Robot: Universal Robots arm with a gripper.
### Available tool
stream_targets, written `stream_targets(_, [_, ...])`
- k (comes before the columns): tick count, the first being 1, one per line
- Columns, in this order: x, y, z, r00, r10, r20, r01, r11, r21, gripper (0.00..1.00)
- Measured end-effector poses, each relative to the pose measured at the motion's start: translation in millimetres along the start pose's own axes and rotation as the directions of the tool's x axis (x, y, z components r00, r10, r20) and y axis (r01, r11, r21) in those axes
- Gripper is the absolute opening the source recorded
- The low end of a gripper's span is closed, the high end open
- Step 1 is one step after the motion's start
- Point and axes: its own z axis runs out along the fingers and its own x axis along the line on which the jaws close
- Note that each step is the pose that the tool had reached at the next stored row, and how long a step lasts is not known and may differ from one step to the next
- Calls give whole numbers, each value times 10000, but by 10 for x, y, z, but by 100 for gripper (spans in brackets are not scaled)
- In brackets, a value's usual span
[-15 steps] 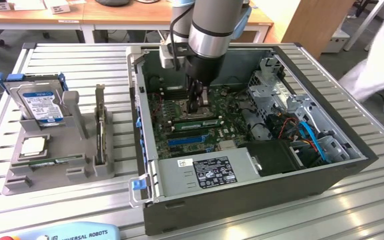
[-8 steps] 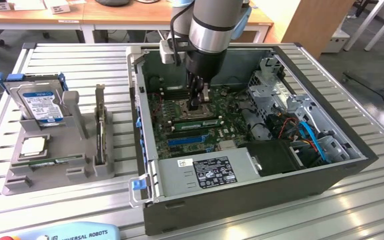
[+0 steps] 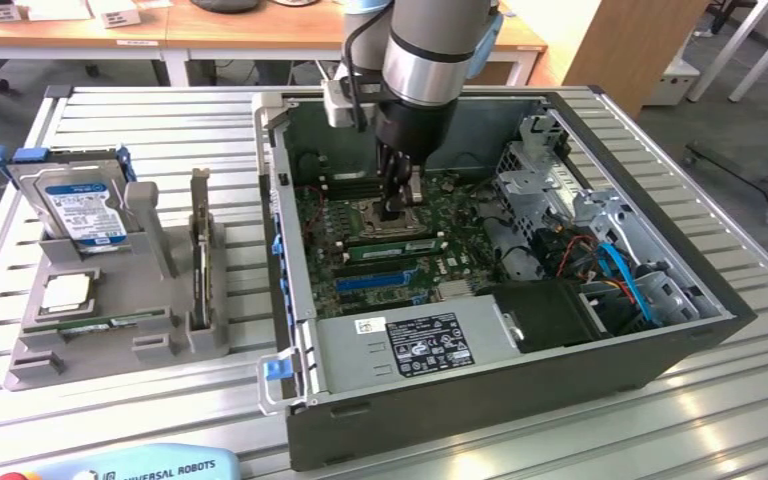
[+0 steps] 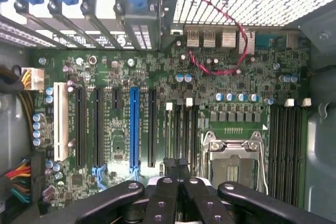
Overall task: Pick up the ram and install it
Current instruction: 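Press down the ram until it locks into place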
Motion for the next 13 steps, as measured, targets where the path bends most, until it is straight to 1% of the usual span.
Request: stream_targets(13, [12,-291,-8,10000,-25,0,25,10000,-1,10])
